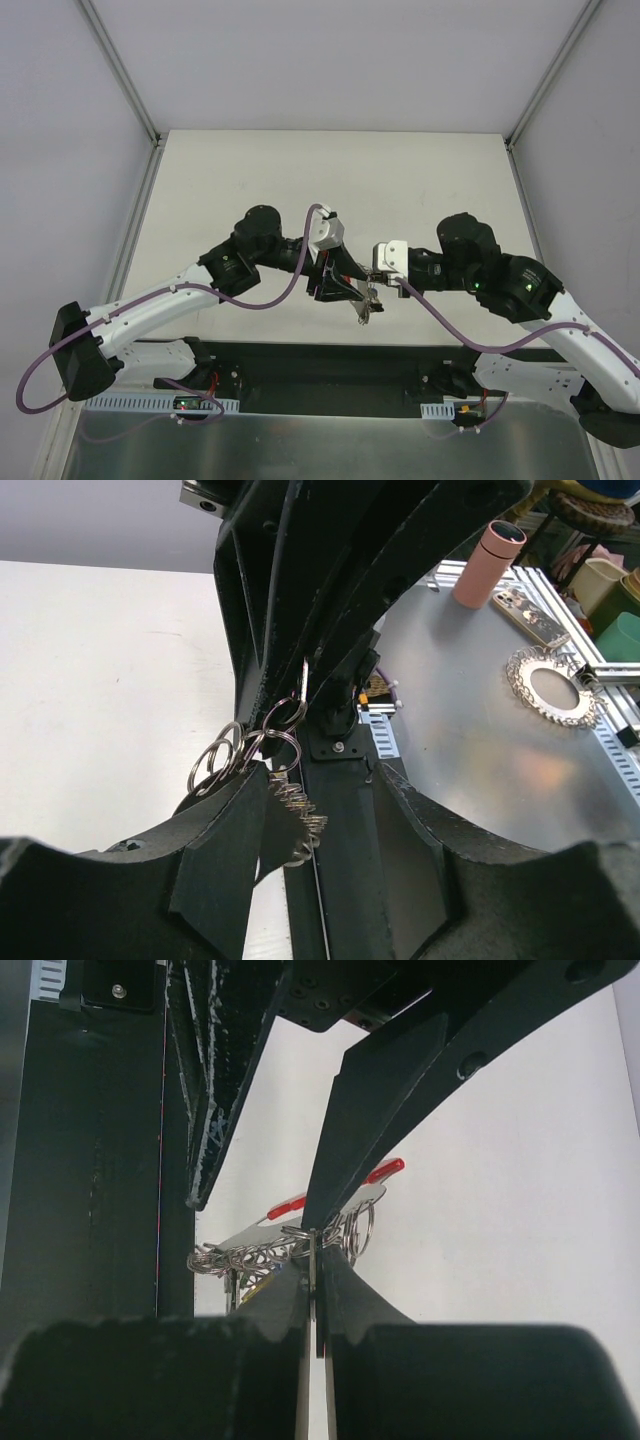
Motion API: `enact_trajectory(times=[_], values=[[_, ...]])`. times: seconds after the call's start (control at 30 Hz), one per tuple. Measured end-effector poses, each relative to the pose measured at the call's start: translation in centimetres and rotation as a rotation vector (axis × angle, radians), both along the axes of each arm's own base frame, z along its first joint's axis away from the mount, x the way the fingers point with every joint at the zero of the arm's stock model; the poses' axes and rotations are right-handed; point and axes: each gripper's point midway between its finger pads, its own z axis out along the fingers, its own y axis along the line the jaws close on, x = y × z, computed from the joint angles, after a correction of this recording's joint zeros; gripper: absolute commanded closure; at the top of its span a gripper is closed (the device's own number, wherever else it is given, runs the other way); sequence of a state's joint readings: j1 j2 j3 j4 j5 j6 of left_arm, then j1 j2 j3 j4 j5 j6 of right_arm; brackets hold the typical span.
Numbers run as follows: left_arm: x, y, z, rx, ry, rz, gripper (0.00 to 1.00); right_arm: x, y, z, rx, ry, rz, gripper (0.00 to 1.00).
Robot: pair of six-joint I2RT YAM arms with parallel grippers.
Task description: Remove the keys from the keyring
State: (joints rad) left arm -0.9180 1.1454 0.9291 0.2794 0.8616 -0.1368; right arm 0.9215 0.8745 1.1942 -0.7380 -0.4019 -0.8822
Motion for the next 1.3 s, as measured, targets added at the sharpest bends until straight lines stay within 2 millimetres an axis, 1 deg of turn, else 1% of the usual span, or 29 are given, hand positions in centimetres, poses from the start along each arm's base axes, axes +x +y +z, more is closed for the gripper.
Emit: enact_trajectory(times=[0.4, 0.73, 0.93, 1.07, 1.1, 1.17, 1.2, 1.23, 1.3], values=[[0.3, -0.3, -0.1, -0.002, -0.027, 0.024, 0.55, 0.1, 0.0, -0.1, -0.002, 0.003, -0.006, 0.99], [0.4, -0.6, -0.7, 0.015, -0.006, 0.020, 0.57, 0.4, 0.1, -1.2, -0.004, 0.033, -0.034, 0.99], [0.8, -0.8, -1.1, 0.024, -0.002, 0.037, 0.61, 0.4, 0.1, -1.6, -0.004, 0.057, -0.056, 0.99], [0.9, -0.9, -1.2, 0.027, -0.006, 0.046, 0.73, 0.3, 0.0, -1.6, -0.001, 0.065, -0.056, 0.99], [1.0, -0.9, -1.2, 0.027, -0.007, 0.049, 0.81, 0.3, 0.0, -1.6, 0.000, 0.067, -0.055, 0.99], [1.2, -1.0, -1.3, 0.028, -0.007, 0.059, 0.87, 0.2, 0.0, -1.6, 0.004, 0.071, -0.053, 0.99], [1.3, -1.0, -1.3, 0.028, -0.010, 0.065, 0.96, 0.1, 0.0, -1.6, 0.006, 0.076, -0.051, 0.99], [1.4, -1.1, -1.3, 0.030, -0.010, 0.067, 1.00, 0.1, 0.0, -1.6, 0.006, 0.076, -0.050, 0.99], [1.3, -1.1, -1.3, 0.029, -0.009, 0.066, 1.00, 0.0, 0.0, -1.7, 0.002, 0.080, -0.051, 0.99]])
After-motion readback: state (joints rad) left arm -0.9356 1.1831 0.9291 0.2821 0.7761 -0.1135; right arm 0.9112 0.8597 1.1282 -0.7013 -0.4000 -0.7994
